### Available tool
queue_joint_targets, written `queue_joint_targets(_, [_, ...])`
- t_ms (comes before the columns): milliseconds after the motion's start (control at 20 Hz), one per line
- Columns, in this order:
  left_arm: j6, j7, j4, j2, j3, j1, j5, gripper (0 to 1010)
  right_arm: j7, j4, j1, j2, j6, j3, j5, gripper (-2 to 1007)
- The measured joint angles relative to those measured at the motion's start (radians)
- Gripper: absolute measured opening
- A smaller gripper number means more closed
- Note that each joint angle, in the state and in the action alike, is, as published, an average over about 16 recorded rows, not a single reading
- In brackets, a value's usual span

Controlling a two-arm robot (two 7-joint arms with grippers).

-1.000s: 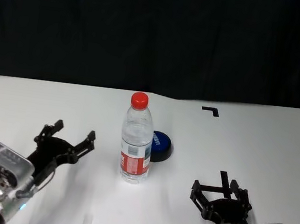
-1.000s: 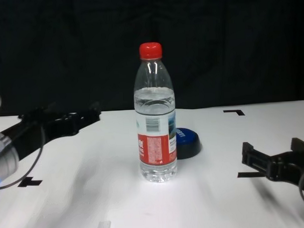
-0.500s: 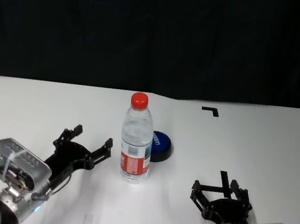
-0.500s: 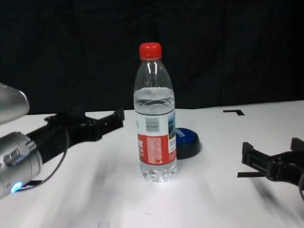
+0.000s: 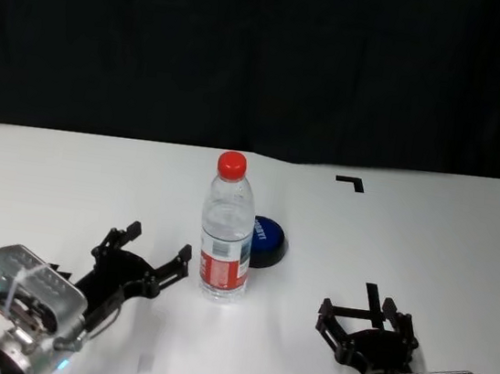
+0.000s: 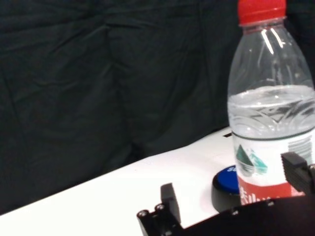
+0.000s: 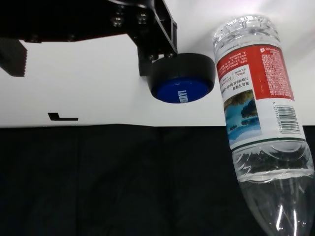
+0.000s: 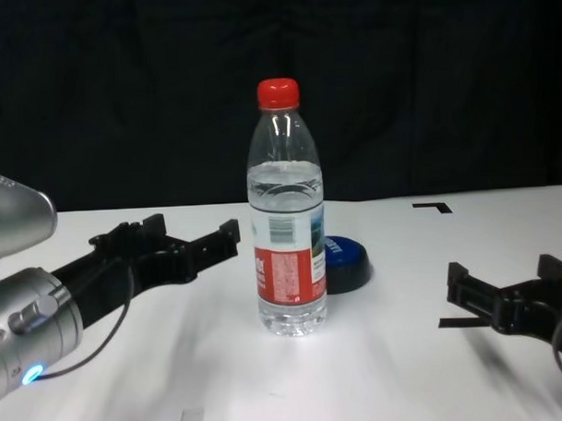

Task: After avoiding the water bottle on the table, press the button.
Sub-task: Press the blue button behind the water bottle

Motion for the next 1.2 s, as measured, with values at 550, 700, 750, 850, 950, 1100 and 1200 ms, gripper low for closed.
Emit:
queue_joint_targets(550, [0.010,0.009,-0.048,0.011,-0.008,0.053,-0.006,1009,0.000,0.000,0.000,0.000,0.000,0.000,0.000,1003])
queue_joint_targets(700, [0.011,0.008,-0.054,0.012,-0.008,0.060,-0.007,1009,0.000,0.000,0.000,0.000,0.000,0.000,0.000,1003])
queue_joint_targets(750, [0.011,0.007,-0.054,0.012,-0.007,0.061,-0.007,1009,0.000,0.000,0.000,0.000,0.000,0.000,0.000,1003])
queue_joint_targets(850, [0.011,0.005,-0.053,0.011,-0.005,0.061,-0.008,1009,0.000,0.000,0.000,0.000,0.000,0.000,0.000,1003])
queue_joint_targets(950, [0.009,0.002,-0.050,0.009,-0.001,0.058,-0.009,1009,0.000,0.000,0.000,0.000,0.000,0.000,0.000,1003])
queue_joint_targets(1100, [0.007,-0.004,-0.040,0.007,0.007,0.049,-0.009,1009,0.000,0.000,0.000,0.000,0.000,0.000,0.000,1003])
queue_joint_targets(1200, [0.005,-0.008,-0.031,0.005,0.012,0.041,-0.009,1009,0.000,0.000,0.000,0.000,0.000,0.000,0.000,1003])
